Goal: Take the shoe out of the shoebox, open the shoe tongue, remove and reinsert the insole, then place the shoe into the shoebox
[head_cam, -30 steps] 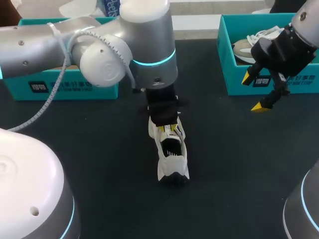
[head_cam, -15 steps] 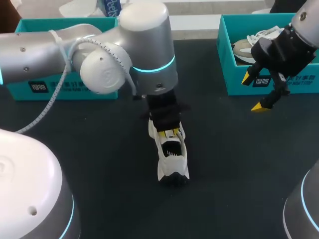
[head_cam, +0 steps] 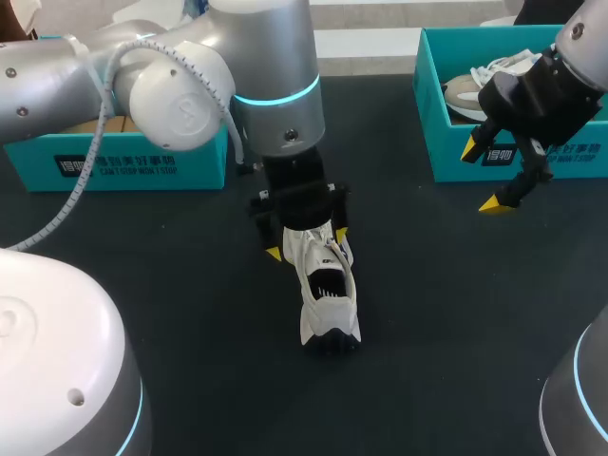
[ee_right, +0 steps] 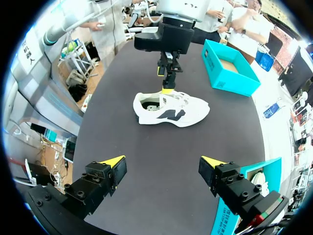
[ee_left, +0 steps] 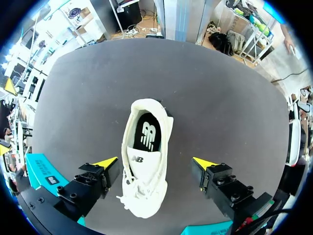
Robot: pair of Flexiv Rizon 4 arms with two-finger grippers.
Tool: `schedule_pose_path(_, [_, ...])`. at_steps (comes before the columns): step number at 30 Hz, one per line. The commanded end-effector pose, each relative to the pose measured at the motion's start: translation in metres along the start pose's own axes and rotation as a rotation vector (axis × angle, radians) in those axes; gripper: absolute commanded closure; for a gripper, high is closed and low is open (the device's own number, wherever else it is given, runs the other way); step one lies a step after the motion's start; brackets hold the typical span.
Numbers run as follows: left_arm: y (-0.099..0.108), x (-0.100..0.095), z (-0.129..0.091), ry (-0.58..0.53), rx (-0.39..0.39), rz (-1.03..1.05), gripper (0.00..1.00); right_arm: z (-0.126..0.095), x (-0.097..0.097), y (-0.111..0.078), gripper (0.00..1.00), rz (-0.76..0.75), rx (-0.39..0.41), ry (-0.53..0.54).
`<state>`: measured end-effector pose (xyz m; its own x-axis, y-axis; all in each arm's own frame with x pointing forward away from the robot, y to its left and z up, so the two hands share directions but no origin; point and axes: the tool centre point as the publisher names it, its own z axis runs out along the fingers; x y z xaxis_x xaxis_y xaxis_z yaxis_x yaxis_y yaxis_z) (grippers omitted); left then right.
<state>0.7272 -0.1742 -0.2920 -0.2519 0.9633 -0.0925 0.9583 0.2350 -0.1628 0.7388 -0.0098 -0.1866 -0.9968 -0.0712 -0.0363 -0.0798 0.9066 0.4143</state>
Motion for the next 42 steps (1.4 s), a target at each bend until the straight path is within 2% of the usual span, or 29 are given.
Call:
schedule_pose_path(1, [0.0, 0.001, 0.001, -0.001, -0.002, 0.001, 0.0, 0.001, -0.001, 0.0, 0.0, 0.001, 0.003, 0.001])
schedule_pose_path(5, [0.0, 0.001, 0.001, -0.001, -0.002, 0.001, 0.0, 0.001, -0.001, 0.0, 0.0, 0.001, 0.003, 0.001])
schedule_pose_path(6, [-0.004, 0.002, 0.001, -0.013, 0.002, -0.112, 0.0, 0.001, -0.001, 0.0, 0.0, 0.001, 0.003, 0.001])
schedule_pose_path(8, [-0.007, 0.005, 0.005, -0.013, -0.038, -0.302, 0.0, 0.001, -0.001, 0.0, 0.0, 0.001, 0.003, 0.001])
schedule_pose_path(10, [-0.008, 0.011, 0.003, -0.036, 0.012, -0.563, 0.0, 0.001, -0.001, 0.0, 0.0, 0.001, 0.003, 0.001])
schedule_pose_path(12, [-0.01, 0.019, 0.001, -0.142, -0.044, -0.784, 0.0, 0.001, -0.001, 0.0, 0.0, 0.001, 0.003, 0.001])
schedule_pose_path(14, [-0.011, 0.03, -0.002, -0.209, 0.016, -0.957, 0.0, 0.001, -0.001, 0.0, 0.0, 0.001, 0.003, 0.001])
schedule_pose_path(16, [-0.011, 0.039, -0.002, -0.273, 0.008, -1.129, 0.0, 0.001, -0.001, 0.0, 0.0, 0.001, 0.003, 0.001])
schedule_pose_path(17, [-0.011, 0.046, -0.001, -0.309, 0.045, -1.219, 0.0, 0.001, -0.001, 0.0, 0.0, 0.001, 0.003, 0.001])
schedule_pose_path(18, [-0.015, 0.051, 0.0, -0.313, 0.05, -1.221, 0.0, 0.001, -0.001, 0.0, 0.0, 0.001, 0.003, 0.001])
schedule_pose_path(31, [-0.015, 0.051, 0.0, -0.313, 0.05, -1.221, 0.0, 0.001, -0.001, 0.0, 0.0, 0.001, 0.003, 0.001])
schedule_pose_path(32, [-0.021, 0.051, 0.0, -0.271, 0.056, -1.236, 0.0, 0.001, -0.001, 0.0, 0.0, 0.001, 0.003, 0.001])
schedule_pose_path(36, [-0.035, 0.05, -0.004, -0.198, -0.031, -1.249, 0.0, 0.001, -0.001, 0.0, 0.0, 0.001, 0.003, 0.001])
schedule_pose_path(42, [-0.051, 0.042, -0.009, -0.149, -0.069, -1.3, 0.0, 0.001, -0.001, 0.0, 0.0, 0.001, 0.003, 0.001])
